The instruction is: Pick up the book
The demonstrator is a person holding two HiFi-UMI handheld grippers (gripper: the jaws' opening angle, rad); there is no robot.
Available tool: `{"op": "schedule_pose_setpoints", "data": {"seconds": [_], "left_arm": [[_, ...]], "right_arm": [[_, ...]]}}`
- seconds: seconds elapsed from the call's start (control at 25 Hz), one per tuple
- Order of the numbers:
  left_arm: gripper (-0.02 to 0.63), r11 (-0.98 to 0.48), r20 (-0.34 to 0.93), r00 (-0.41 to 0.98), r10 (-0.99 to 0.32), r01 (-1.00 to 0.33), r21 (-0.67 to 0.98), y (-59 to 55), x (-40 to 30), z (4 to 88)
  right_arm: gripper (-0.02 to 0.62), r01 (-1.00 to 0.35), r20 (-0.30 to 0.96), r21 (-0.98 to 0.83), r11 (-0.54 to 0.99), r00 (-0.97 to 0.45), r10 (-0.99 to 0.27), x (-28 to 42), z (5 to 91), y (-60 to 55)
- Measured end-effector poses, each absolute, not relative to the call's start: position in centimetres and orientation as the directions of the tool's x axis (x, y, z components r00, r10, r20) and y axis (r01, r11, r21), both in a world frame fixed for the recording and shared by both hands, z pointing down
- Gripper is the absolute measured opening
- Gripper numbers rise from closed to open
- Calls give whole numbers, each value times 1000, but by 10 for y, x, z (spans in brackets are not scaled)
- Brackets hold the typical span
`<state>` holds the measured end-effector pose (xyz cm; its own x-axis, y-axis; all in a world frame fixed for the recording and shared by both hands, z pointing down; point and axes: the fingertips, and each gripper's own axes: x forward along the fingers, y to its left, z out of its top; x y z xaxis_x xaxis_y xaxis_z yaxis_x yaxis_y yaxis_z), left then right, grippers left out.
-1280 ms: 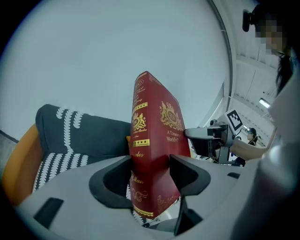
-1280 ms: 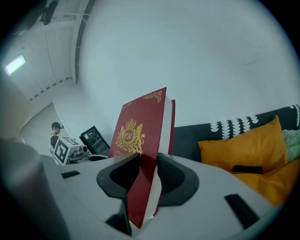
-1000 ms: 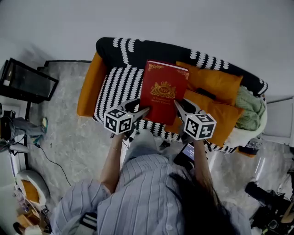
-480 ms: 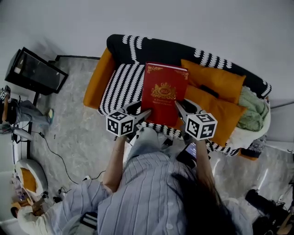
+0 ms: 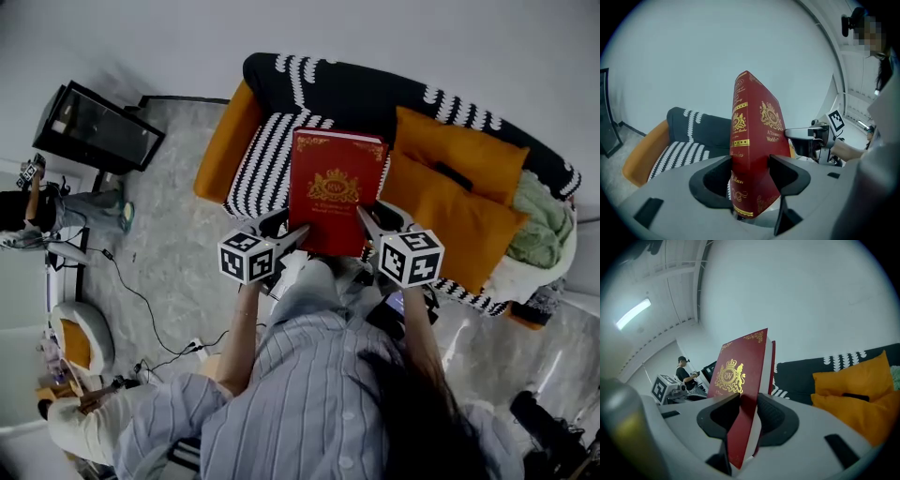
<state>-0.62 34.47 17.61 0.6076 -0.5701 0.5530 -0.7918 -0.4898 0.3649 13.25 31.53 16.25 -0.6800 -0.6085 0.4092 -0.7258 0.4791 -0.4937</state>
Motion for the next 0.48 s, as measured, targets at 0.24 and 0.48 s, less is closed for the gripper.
{"op": "schedule_pose_setpoints", "data": {"seconds": [0.24,0.48], "left_arm": [[265,-448,558,586,-587,-810,379,356,-23,178],[265,-437,585,578,-568,-815,381,364,-32,188]], "right_arm": [[126,-710,409,-509,486,-697,-590,115,166,320],[126,-711,437,-516,478,-698,-568,105,177,328]]}}
